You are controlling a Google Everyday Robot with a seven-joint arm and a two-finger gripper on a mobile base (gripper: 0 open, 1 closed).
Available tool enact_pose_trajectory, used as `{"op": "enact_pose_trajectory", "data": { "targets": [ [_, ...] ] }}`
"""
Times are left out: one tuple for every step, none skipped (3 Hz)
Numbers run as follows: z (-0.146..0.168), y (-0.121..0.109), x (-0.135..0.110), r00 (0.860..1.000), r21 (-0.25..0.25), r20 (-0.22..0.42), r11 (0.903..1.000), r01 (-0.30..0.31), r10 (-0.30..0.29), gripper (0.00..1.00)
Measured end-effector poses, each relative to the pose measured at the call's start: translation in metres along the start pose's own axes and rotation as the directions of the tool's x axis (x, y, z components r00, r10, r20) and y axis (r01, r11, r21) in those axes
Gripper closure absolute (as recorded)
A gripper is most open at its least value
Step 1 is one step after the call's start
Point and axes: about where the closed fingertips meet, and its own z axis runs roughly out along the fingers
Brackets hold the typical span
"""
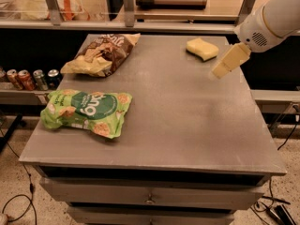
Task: Move sponge near brown chip bag
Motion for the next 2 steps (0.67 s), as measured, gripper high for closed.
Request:
{"op": "enact_pose_trajectory", "data": {
  "targets": [
    [0.0,0.0,0.0,1.0,0.0,0.0,1.0,0.0,0.0,0.0],
    [0.013,-0.012,-0.003,0.999,0.006,0.034,0.9997,-0.023,0.023,0.0]
  ]
}}
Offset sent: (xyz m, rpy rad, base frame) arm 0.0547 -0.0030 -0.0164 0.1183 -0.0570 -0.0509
